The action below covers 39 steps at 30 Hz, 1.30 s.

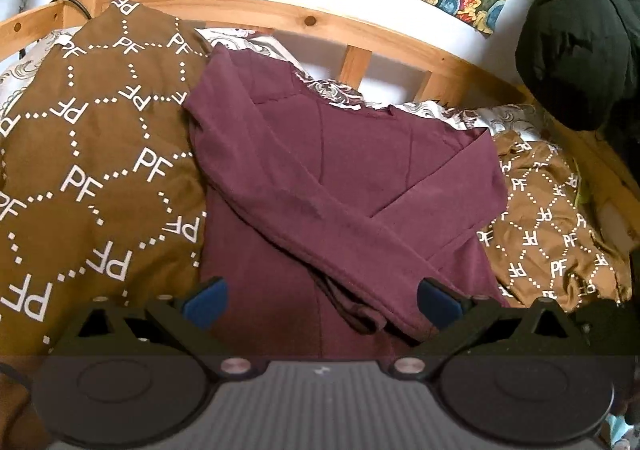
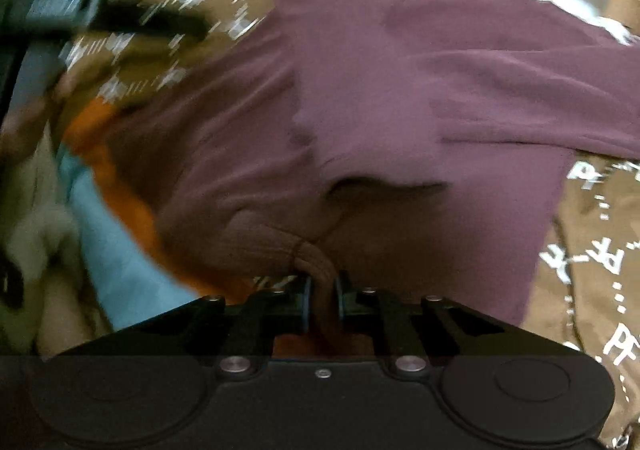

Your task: Fold small clothes

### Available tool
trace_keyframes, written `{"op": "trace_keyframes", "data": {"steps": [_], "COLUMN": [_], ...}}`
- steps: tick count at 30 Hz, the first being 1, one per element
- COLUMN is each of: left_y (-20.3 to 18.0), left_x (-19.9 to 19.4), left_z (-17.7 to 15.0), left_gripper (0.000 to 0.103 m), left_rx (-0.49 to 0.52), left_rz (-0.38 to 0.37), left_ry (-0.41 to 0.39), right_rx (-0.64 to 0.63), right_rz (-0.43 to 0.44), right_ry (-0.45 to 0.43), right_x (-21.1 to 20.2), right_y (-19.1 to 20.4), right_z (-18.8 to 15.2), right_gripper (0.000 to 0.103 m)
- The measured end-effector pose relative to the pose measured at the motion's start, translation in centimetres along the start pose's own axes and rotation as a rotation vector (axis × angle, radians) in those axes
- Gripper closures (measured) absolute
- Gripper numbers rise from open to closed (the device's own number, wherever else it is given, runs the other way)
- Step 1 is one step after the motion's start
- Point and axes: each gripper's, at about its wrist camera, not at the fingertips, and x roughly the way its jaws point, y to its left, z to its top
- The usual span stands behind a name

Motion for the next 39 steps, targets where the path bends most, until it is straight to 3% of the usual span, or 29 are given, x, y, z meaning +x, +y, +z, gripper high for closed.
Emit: {"op": "trace_keyframes", "data": {"steps": [3,8,15,19,22,27,32,36,39], "left_y": [-0.5,-1.8,-4.7,-6.2,-6.6,-6.0,-5.3,-4.0,-3.4], "left_x": [-0.1,-0.1,1.2,1.9,2.6,3.9,3.8,3.3,3.6], "left_z": [-0.3,-1.0,-2.9,-4.0,-4.6,-4.9,-4.5,-3.6,-2.6], "left_gripper": [0.001,0.001,0.001,0.001,0.001,0.002,0.013,0.023,0.029], "left_rx": [0.027,0.093,0.274,0.349,0.385,0.37,0.356,0.284,0.246], "left_rz": [-0.045,-0.183,-0.197,-0.177,-0.115,-0.048,-0.006,-0.01,-0.006], "left_ry": [-0.001,0.034,0.111,0.158,0.184,0.239,0.216,0.179,0.158], "right_rx": [0.06,0.156,0.248,0.252,0.258,0.263,0.266,0.266,0.208], "right_rz": [-0.006,0.028,0.061,0.064,0.072,0.081,0.085,0.079,0.031], "right_ry": [-0.045,-0.067,-0.074,-0.077,-0.081,-0.1,-0.114,-0.124,-0.135], "right_x": [-0.7,-0.4,0.3,0.4,0.5,0.2,0.0,-0.3,-0.6], "right_y": [-1.7,-3.8,-4.8,-4.8,-5.0,-5.2,-5.4,-5.4,-4.8], "right_z": [0.5,1.4,2.2,2.3,2.0,1.9,1.6,1.5,1.5], "right_gripper": [0.091,0.091,0.091,0.091,0.091,0.09,0.09,0.09,0.083]}}
